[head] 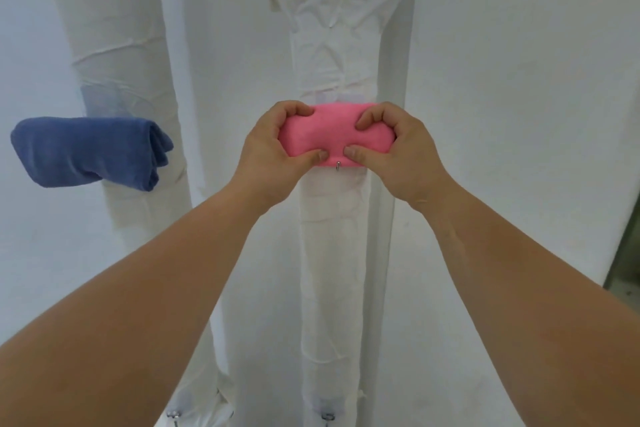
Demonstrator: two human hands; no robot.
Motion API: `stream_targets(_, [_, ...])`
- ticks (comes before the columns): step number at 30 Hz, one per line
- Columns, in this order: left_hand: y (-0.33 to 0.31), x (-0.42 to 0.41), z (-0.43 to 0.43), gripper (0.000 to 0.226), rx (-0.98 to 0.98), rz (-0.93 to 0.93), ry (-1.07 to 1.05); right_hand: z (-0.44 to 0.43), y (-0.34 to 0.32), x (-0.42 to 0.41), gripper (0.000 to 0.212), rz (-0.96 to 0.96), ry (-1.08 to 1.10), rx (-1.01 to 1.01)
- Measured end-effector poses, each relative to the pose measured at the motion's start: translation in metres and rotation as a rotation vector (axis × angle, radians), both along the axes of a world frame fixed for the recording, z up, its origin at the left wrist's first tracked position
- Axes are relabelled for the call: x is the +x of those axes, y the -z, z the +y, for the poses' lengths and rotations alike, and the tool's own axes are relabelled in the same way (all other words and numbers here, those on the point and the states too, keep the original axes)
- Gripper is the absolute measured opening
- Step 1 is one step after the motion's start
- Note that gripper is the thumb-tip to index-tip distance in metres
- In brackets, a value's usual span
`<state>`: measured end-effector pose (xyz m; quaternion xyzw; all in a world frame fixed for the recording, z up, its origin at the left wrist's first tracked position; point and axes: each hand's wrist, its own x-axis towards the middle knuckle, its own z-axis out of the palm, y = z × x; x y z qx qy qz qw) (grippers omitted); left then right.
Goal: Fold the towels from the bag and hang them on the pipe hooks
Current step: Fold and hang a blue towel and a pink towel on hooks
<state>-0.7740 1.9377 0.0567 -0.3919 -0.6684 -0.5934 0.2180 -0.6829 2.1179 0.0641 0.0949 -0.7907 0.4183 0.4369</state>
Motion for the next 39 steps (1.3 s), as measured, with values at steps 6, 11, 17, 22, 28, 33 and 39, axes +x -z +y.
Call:
stream_targets(6, [0.022, 0.002, 0.005, 0.056, -0.007, 0.037, -0.055, 0.0, 0.016, 0.006, 0.032, -0.03, 0.006, 0.035])
stream_targets(11, [0.032, 0.003, 0.005, 0.044, -0.115, 0.274, -0.292, -0.008, 0.027, 0.004, 0.02, 0.07, 0.438, 0.304])
stream_targets(17, [0.035, -0.007, 0.011, 0.059, -0.383, 0.834, -0.656, -0.007, 0.033, -0.007, 0.049, 0.226, 0.761, 0.738])
stream_targets(22, [0.04, -0.018, 0.016, 0.064, -0.4, 0.731, -0.521, 0.004, 0.035, -0.016, 0.06, 0.141, 0.732, 0.82])
stream_targets(28, [0.045, -0.035, 0.023, 0.066, -0.361, 0.766, -0.452, 0.009, 0.043, -0.029, 0.063, 0.17, 0.669, 0.741])
stream_targets(33, [0.051, -0.038, 0.027, 0.064, -0.312, 0.758, -0.445, 0.007, 0.052, -0.032, 0.064, 0.164, 0.67, 0.697])
stream_targets(39, [0.047, -0.022, 0.017, 0.068, -0.462, 0.695, -0.479, -0.001, 0.049, -0.018, 0.066, 0.024, 0.714, 0.709])
